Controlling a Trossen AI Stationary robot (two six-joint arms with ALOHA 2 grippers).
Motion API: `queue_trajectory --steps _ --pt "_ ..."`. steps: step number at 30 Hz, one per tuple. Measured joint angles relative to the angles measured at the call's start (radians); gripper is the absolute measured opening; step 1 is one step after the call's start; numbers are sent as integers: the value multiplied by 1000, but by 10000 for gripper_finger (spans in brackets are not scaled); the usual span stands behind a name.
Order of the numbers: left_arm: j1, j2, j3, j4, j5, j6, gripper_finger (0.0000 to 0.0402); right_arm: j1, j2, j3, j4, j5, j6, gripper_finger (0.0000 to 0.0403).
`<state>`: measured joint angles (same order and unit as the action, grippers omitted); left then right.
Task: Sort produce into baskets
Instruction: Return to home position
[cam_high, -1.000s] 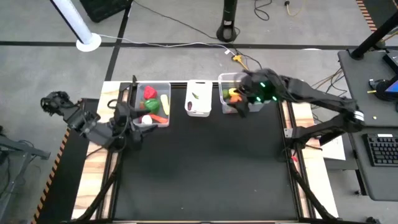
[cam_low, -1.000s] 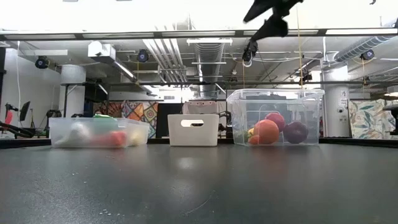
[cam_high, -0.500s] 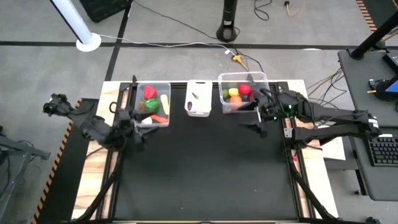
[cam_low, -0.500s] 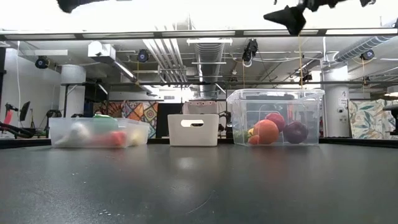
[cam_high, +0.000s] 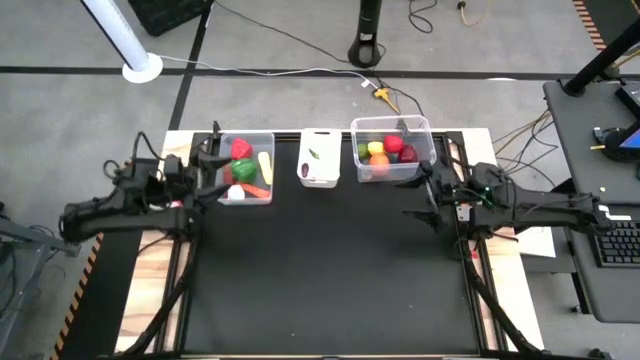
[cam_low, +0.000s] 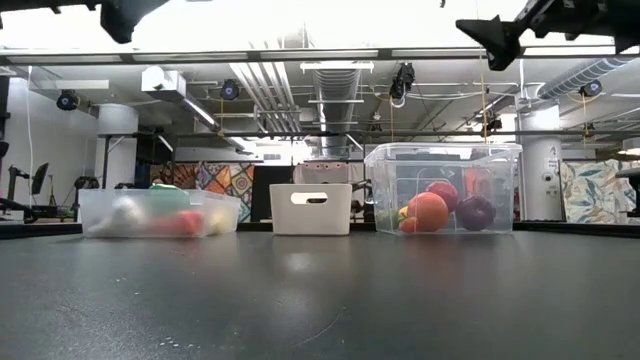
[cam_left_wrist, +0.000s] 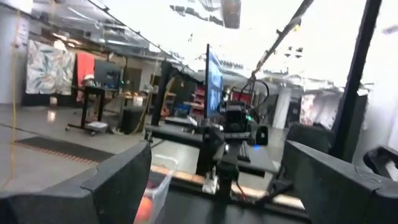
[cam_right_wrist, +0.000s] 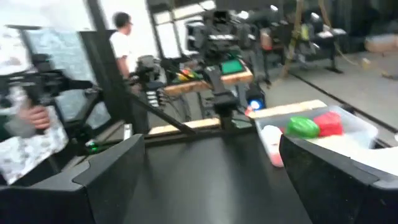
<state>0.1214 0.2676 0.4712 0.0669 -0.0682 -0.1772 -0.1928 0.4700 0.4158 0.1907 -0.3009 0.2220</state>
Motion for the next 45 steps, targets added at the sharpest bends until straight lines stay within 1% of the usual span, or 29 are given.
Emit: queue_trajectory --steps 2,5,10,11,13,14,15,17,20,21,22,23,24,28,32,38,45 --pt "43 -51 4 -79 50 -11 346 -2 -24 -30 39 -37 -11 364" --pt "61 -130 -15 -158 58 -34 346 -2 -65 -108 126 -47 -3 364" --pt "60 -269 -115 -129 55 -44 346 -2 -123 -290 378 -46 6 364" --pt "60 -267 -131 -111 53 -43 346 -2 -131 -325 422 -39 6 364" --pt "61 -262 -161 -137 51 -41 346 -2 -144 -392 496 -10 19 364" --pt "62 -248 -177 -125 49 -42 346 -2 -145 -403 497 18 30 364" --pt "62 -241 -203 -109 36 -46 346 -2 -148 -399 480 40 30 364" --pt "62 -250 -284 -89 20 -70 346 -4 -152 -400 448 51 35 364" --pt "62 -264 -446 73 -18 -113 346 -4 -151 -403 400 58 13 364" --pt "62 -265 -461 49 -39 -130 346 -4 -149 -403 379 62 4 364" --pt "61 -263 -453 -17 -70 -150 346 -4 -147 -403 352 71 -1 364" --pt "61 -252 -450 -50 -87 -162 346 -5 -146 -403 330 82 1 364" --pt "61 -240 -446 -59 -95 -142 346 -7 -148 -403 310 94 3 364" --pt "60 -198 -448 -56 -87 -72 346 -9 -149 -403 225 94 -52 364" --pt "58 -133 -448 -57 -75 -114 346 -9 -146 -403 93 94 -67 364" --pt "58 -60 -443 -67 -72 -120 346 -9 -145 -403 -137 94 -66 364" --pt "58 -13 -434 -63 -72 -120 346 -9 -111 -393 -156 93 -56 364"
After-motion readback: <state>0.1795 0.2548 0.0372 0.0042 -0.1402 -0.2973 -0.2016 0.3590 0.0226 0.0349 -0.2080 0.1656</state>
